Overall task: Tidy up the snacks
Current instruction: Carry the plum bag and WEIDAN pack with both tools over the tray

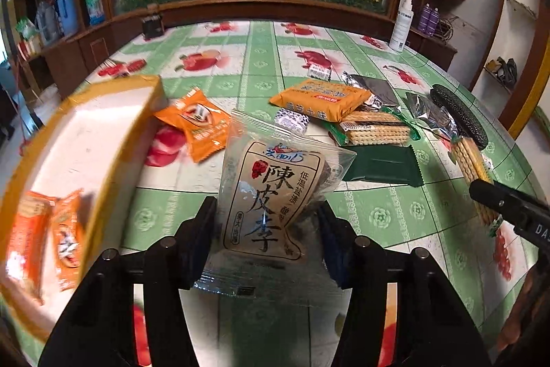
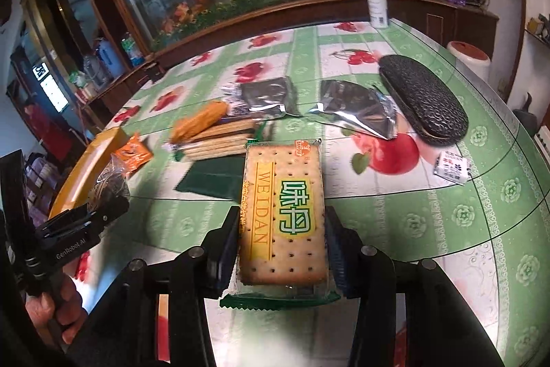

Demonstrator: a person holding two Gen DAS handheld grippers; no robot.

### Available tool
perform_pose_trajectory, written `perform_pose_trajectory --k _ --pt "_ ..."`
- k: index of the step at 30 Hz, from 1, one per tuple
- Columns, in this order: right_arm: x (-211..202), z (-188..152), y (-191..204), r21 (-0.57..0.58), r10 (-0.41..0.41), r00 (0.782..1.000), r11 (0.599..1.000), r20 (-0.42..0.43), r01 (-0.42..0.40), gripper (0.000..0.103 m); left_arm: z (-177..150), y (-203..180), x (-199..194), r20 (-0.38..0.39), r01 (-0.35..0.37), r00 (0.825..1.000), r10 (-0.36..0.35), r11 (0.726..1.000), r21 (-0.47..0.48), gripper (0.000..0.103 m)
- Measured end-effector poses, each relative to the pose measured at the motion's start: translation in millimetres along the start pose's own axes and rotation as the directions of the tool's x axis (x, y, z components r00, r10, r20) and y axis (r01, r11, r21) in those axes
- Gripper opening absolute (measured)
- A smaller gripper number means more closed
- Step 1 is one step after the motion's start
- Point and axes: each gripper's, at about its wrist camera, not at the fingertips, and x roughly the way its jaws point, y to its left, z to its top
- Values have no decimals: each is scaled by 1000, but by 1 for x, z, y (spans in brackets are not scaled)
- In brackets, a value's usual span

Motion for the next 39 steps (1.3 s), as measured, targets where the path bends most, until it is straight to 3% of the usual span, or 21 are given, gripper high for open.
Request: perform_pose_trajectory --k 12,23,39 --pt "-25 1 67 -109 108 994 989 34 -104 47 -5 21 -41 73 -103 992 102 995 -2 54" --pt "-29 -2 106 -164 182 983 971 31 -175 47 -13 62 -66 98 -142 984 151 986 -90 54" --pt "-12 2 181 -282 296 955 915 -21 -289 47 -27 132 -90 94 -241 959 266 946 -217 54"
